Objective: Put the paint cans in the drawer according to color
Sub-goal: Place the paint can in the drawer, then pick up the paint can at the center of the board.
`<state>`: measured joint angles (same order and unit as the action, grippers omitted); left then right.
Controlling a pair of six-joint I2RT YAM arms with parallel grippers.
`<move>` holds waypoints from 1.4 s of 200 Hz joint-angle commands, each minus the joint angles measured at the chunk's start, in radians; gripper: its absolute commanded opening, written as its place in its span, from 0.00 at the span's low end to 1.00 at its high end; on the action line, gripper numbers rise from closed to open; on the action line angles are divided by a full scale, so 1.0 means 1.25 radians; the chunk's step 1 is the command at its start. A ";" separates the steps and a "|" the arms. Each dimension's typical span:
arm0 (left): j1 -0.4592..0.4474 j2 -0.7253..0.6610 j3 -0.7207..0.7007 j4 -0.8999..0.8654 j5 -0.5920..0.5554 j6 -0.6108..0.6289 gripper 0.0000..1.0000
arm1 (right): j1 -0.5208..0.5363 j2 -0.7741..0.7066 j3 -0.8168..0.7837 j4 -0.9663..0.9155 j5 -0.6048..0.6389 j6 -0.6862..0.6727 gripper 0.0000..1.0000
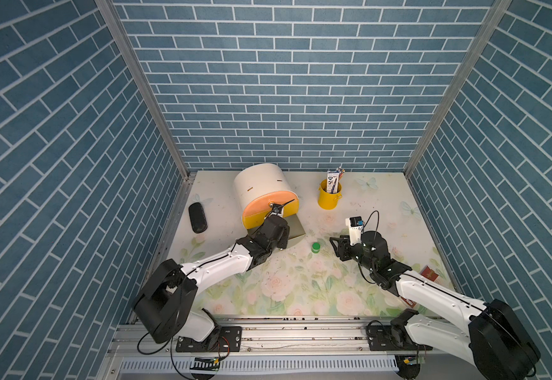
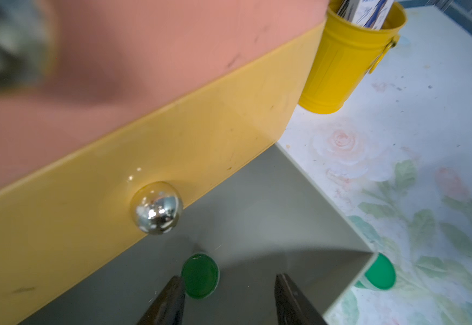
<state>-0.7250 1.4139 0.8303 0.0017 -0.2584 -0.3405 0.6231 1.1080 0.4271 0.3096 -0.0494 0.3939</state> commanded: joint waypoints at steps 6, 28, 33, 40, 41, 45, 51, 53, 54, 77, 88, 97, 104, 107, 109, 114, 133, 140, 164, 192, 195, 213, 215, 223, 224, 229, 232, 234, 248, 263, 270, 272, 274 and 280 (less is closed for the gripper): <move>0.004 -0.080 0.002 -0.038 0.013 0.004 0.59 | 0.033 0.045 0.011 0.038 0.017 -0.056 0.53; 0.004 -0.144 0.011 -0.069 0.008 0.007 0.60 | 0.067 0.103 0.032 0.041 0.044 -0.071 0.55; 0.004 -0.159 0.014 -0.076 0.008 0.008 0.61 | 0.075 0.118 0.037 0.042 0.054 -0.074 0.56; 0.004 -0.175 0.018 -0.087 0.006 0.009 0.61 | 0.084 0.139 0.045 0.045 0.064 -0.078 0.57; 0.004 -0.178 0.019 -0.088 0.006 0.009 0.61 | 0.085 0.142 0.045 0.045 0.065 -0.079 0.57; 0.004 -0.186 0.021 -0.093 0.004 0.009 0.61 | 0.090 0.153 0.050 0.047 0.068 -0.081 0.58; 0.004 -0.202 0.025 -0.101 0.004 0.009 0.62 | 0.097 0.174 0.058 0.049 0.071 -0.085 0.58; 0.005 -0.206 0.025 -0.103 0.004 0.009 0.62 | 0.098 0.181 0.062 0.049 0.072 -0.086 0.59; 0.005 -0.208 0.025 -0.104 0.004 0.009 0.62 | 0.099 0.183 0.063 0.048 0.072 -0.087 0.59; 0.004 -0.249 0.033 -0.125 0.007 0.009 0.65 | 0.119 0.250 0.100 0.047 0.087 -0.100 0.62; 0.004 -0.264 0.036 -0.134 0.006 0.011 0.66 | 0.124 0.274 0.113 0.047 0.094 -0.106 0.63; 0.004 -0.273 0.038 -0.142 0.007 0.012 0.66 | 0.125 0.290 0.122 0.045 0.098 -0.110 0.64; 0.004 -0.279 0.039 -0.145 0.006 0.013 0.67 | 0.125 0.300 0.130 0.042 0.103 -0.114 0.64; 0.004 -0.280 0.039 -0.147 0.005 0.013 0.67 | 0.125 0.304 0.132 0.039 0.106 -0.116 0.65; 0.004 -0.282 0.039 -0.148 0.005 0.014 0.67 | 0.125 0.307 0.134 0.037 0.109 -0.116 0.65; 0.004 -0.286 0.038 -0.150 0.003 0.015 0.67 | 0.125 0.313 0.138 0.033 0.116 -0.118 0.65; 0.004 -0.297 0.034 -0.154 0.003 0.015 0.67 | 0.126 0.326 0.144 0.029 0.129 -0.128 0.67; 0.004 -0.301 0.032 -0.154 0.003 0.014 0.67 | 0.125 0.334 0.146 0.029 0.131 -0.130 0.68; 0.004 -0.306 0.026 -0.154 0.001 0.014 0.67 | 0.125 0.362 0.161 0.025 0.135 -0.130 0.68; 0.004 -0.311 0.020 -0.154 0.001 0.013 0.67 | 0.125 0.395 0.174 0.027 0.127 -0.125 0.68; 0.004 -0.312 0.019 -0.153 0.002 0.013 0.67 | 0.125 0.399 0.176 0.027 0.127 -0.125 0.68; 0.004 -0.318 0.013 -0.152 0.001 0.012 0.68 | 0.125 0.424 0.194 0.016 0.126 -0.125 0.66; 0.004 -0.319 0.012 -0.152 0.001 0.012 0.68 | 0.125 0.427 0.197 0.014 0.125 -0.125 0.66; 0.004 -0.319 0.010 -0.152 -0.001 0.010 0.68 | 0.125 0.439 0.205 0.009 0.124 -0.124 0.65; 0.004 -0.320 0.010 -0.152 -0.001 0.011 0.68 | 0.125 0.440 0.206 0.008 0.124 -0.125 0.64; 0.004 -0.320 0.008 -0.153 0.000 0.010 0.68 | 0.125 0.447 0.212 0.005 0.124 -0.124 0.63; 0.004 -0.322 0.009 -0.154 0.000 0.010 0.68 | 0.125 0.450 0.214 0.004 0.124 -0.123 0.62; 0.005 -0.322 0.008 -0.154 0.000 0.010 0.68 | 0.125 0.453 0.215 0.003 0.123 -0.122 0.62; 0.004 -0.325 0.004 -0.154 0.001 0.008 0.68 | 0.124 0.463 0.222 0.003 0.120 -0.118 0.58; 0.005 -0.331 -0.002 -0.150 0.010 0.001 0.68 | 0.125 0.469 0.224 0.005 0.110 -0.112 0.54; 0.004 -0.333 -0.005 -0.146 0.016 -0.001 0.68 | 0.125 0.472 0.225 0.007 0.107 -0.110 0.52; 0.004 -0.333 -0.006 -0.145 0.017 -0.002 0.68 | 0.125 0.473 0.225 0.007 0.107 -0.110 0.51; 0.004 -0.333 -0.006 -0.144 0.018 -0.002 0.68 | 0.125 0.474 0.226 0.008 0.107 -0.109 0.50; 0.005 -0.333 -0.006 -0.143 0.022 -0.004 0.68 | 0.125 0.476 0.228 0.005 0.105 -0.109 0.49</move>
<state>-0.7246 1.0134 0.8425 -0.1749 -0.2440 -0.3347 0.7746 1.6836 0.6888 0.3271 0.0891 0.2562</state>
